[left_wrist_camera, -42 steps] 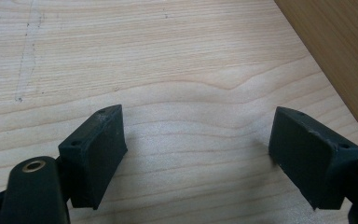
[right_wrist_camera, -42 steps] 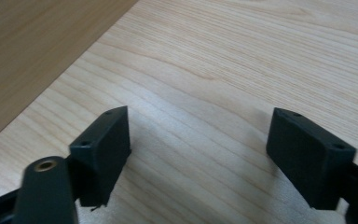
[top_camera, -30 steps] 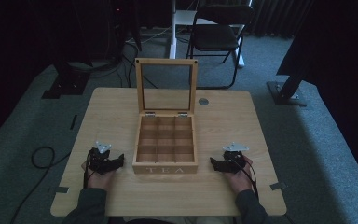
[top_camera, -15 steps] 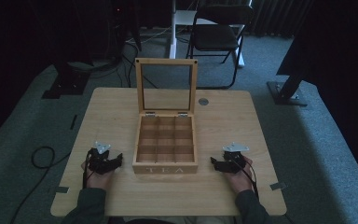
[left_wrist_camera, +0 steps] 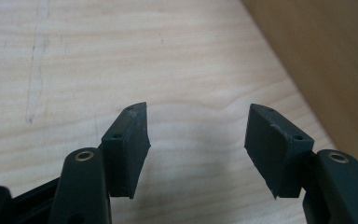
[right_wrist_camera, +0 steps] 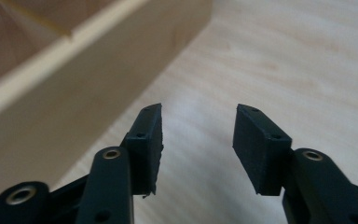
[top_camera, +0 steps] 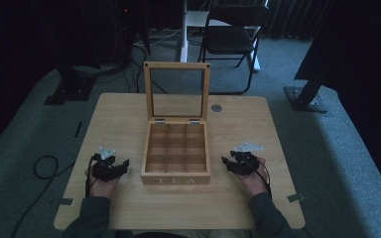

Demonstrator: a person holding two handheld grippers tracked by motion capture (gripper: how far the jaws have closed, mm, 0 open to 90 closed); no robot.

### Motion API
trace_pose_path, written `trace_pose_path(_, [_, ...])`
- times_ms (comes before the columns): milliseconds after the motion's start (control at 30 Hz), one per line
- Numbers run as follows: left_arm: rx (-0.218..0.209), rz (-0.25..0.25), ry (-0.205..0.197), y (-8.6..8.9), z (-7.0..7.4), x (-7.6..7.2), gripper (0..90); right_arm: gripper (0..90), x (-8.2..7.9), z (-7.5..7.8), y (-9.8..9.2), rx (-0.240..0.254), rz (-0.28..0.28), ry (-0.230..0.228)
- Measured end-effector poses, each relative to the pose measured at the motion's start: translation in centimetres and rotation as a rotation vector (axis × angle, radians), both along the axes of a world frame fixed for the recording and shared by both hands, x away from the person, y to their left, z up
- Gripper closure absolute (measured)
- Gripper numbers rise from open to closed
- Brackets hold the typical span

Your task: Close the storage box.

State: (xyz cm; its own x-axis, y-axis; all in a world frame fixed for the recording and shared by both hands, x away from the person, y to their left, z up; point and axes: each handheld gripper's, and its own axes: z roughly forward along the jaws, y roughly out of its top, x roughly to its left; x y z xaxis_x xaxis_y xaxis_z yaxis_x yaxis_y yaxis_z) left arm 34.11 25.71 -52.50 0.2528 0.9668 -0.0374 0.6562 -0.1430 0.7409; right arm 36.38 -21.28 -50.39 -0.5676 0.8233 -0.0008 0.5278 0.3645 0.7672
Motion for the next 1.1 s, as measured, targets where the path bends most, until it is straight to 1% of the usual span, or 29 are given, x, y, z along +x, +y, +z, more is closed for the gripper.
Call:
trace_pose_path(100, [0.001,-0.014,-0.005,-0.1,0.7,0.4,41.0,54.4,0.9,1.1,0.2,0.025,0.004,-0.010])
trace_pose_path(267, [0.000,-0.048,-0.037,-0.5,2.4,1.3,41.0,55.7,2.4,2.5,0.6,0.069,0.002,-0.020])
trace_pose_path(300, [0.003,-0.053,-0.042,-0.7,2.7,1.6,41.0,55.9,2.7,2.8,0.7,0.073,0.003,-0.029])
trace_pose_path(400, [0.007,-0.073,-0.055,-1.1,3.7,2.2,41.9,57.9,3.6,3.4,1.1,0.087,0.013,-0.034])
trace_pose_path(433, [0.004,-0.084,-0.058,-1.3,4.0,2.4,43.9,58.9,3.9,3.5,1.2,0.087,0.017,-0.036])
trace_pose_path(467, [0.010,-0.096,-0.065,-1.5,4.3,2.6,44.6,59.8,4.3,3.7,1.4,0.086,0.019,-0.039])
trace_pose_path(533, [0.023,-0.114,-0.072,-1.9,4.7,2.9,44.9,60.9,5.0,3.9,1.7,0.087,0.019,-0.036])
trace_pose_path(600, [0.033,-0.125,-0.076,-2.2,5.0,3.1,44.9,62.0,5.6,4.1,2.1,0.076,0.022,-0.041])
trace_pose_path(667, [0.038,-0.131,-0.080,-2.4,5.3,3.3,44.9,62.4,6.0,4.4,2.5,0.066,0.024,-0.047])
trace_pose_path(733, [0.033,-0.131,-0.087,-2.5,5.6,3.4,44.9,63.0,6.5,4.7,2.9,0.060,0.025,-0.058])
trace_pose_path(900, [0.029,-0.128,-0.106,-2.4,6.4,3.9,44.4,63.0,7.5,5.2,3.3,0.079,0.014,-0.063])
trace_pose_path(1033, [0.009,-0.114,-0.116,-2.0,6.7,4.5,43.7,60.3,8.5,5.6,3.4,0.100,0.001,-0.057])
trace_pose_path(1100, [0.004,-0.109,-0.118,-2.0,6.8,4.8,43.4,56.5,9.0,5.8,3.5,0.097,-0.004,-0.058])
